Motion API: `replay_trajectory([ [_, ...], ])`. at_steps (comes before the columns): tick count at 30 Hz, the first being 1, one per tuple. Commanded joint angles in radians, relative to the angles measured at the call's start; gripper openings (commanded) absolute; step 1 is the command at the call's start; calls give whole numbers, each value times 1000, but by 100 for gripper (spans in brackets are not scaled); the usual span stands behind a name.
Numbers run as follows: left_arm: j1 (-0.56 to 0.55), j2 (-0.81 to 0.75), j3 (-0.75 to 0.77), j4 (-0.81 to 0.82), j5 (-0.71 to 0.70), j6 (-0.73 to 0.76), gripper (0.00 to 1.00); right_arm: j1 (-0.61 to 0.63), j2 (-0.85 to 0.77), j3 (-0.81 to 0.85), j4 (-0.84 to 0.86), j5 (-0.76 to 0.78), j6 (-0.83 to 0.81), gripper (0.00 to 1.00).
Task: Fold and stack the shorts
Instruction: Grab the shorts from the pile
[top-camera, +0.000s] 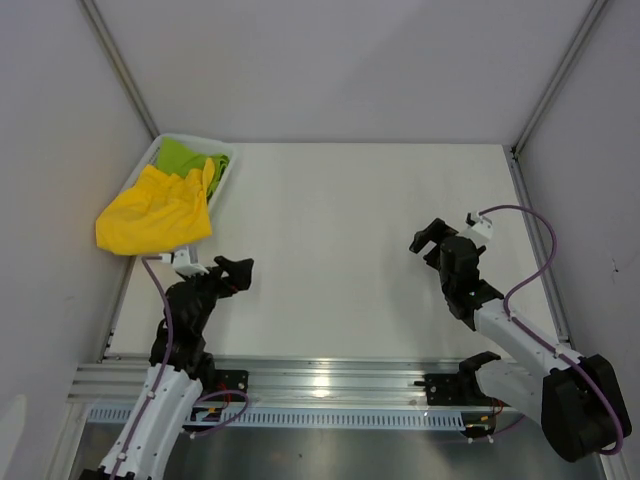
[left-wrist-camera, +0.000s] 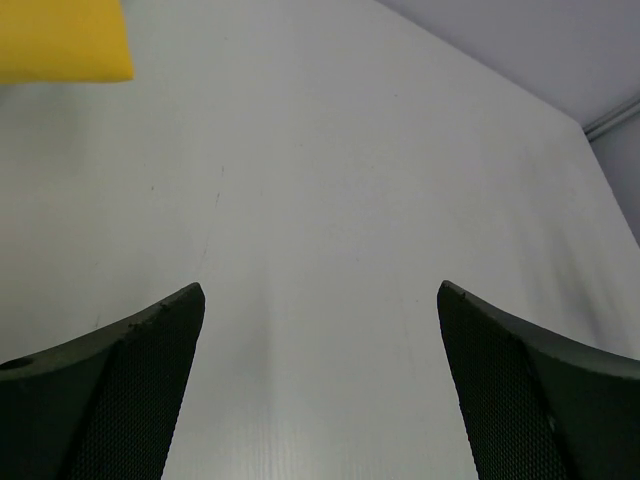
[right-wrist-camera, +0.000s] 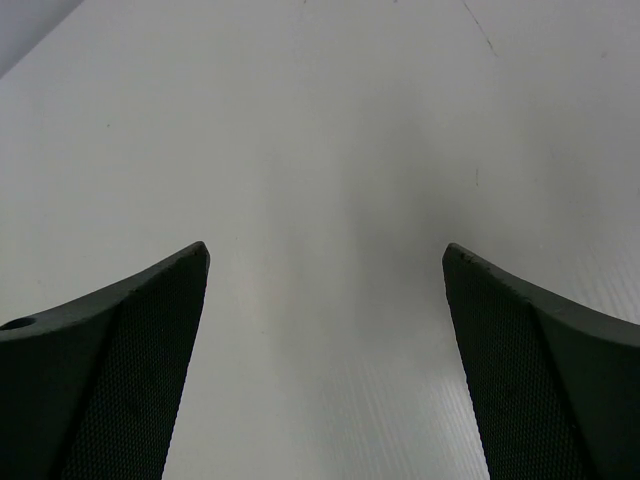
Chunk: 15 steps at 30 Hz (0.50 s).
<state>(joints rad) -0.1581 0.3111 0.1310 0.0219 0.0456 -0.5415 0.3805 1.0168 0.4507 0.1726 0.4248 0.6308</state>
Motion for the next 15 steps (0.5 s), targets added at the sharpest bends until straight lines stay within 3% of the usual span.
replay_trajectory([
  [1,-4,31,58,-39,-96,-30,99,11,-21,-1,30,81,-8,100],
  [10,0,196,373,-337,-368,-368,99,14,-1,-6,51,55,-6,99],
  [15,132,414,619,-493,-392,-341,99,17,31,8,57,39,-13,100],
])
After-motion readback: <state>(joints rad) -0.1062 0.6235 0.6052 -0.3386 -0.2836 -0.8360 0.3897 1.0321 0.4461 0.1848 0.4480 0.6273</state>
